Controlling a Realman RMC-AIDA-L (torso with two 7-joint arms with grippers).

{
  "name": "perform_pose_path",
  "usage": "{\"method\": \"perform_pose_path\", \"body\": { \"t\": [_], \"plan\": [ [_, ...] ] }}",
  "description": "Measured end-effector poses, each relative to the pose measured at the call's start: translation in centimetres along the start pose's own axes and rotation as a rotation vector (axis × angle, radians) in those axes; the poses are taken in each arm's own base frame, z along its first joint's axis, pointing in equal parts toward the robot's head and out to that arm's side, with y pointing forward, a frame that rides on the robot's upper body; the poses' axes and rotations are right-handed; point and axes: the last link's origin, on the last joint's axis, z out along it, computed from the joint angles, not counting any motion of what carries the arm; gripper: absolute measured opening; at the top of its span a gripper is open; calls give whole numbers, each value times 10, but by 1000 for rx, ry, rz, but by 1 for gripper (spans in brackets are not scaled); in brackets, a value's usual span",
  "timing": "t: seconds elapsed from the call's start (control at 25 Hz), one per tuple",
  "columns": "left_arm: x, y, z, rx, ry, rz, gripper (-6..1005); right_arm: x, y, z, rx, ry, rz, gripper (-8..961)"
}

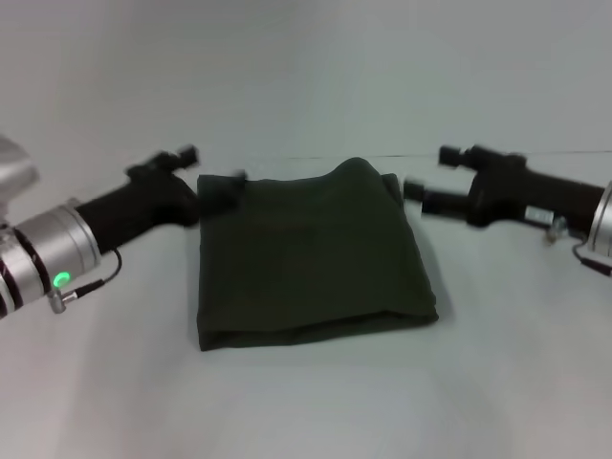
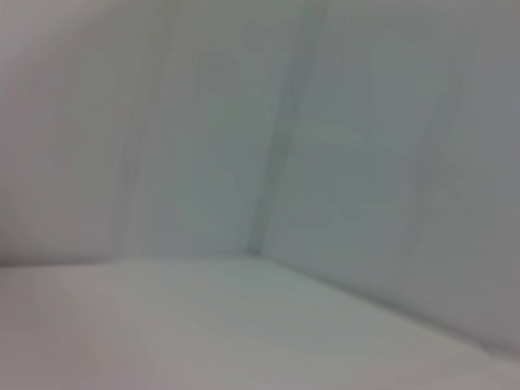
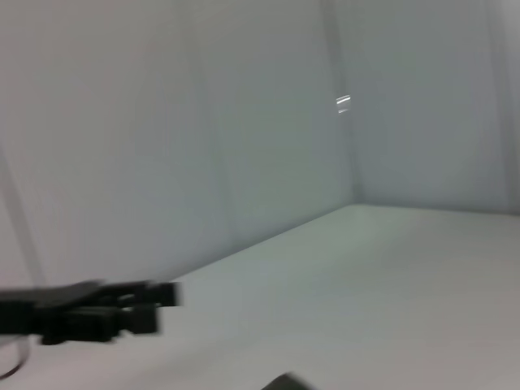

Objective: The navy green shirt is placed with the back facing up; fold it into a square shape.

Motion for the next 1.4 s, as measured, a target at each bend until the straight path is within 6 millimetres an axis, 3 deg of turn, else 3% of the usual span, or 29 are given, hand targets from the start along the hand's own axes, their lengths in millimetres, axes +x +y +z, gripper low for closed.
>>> {"method": "perform_pose_path", "body": {
  "t": [0.16,0.4,1.4],
  "plan": [
    [-1,11,-2,-165,-133,111,935,7,10,3,-97,91,-88,905],
    [-5,23,-12,-322,-253,122,935,17,25,6,-183,127,-135,906],
    [-6,21,-17,-322,-261,140,935,26,27,7,-187,155,-130,905]
  ]
}}
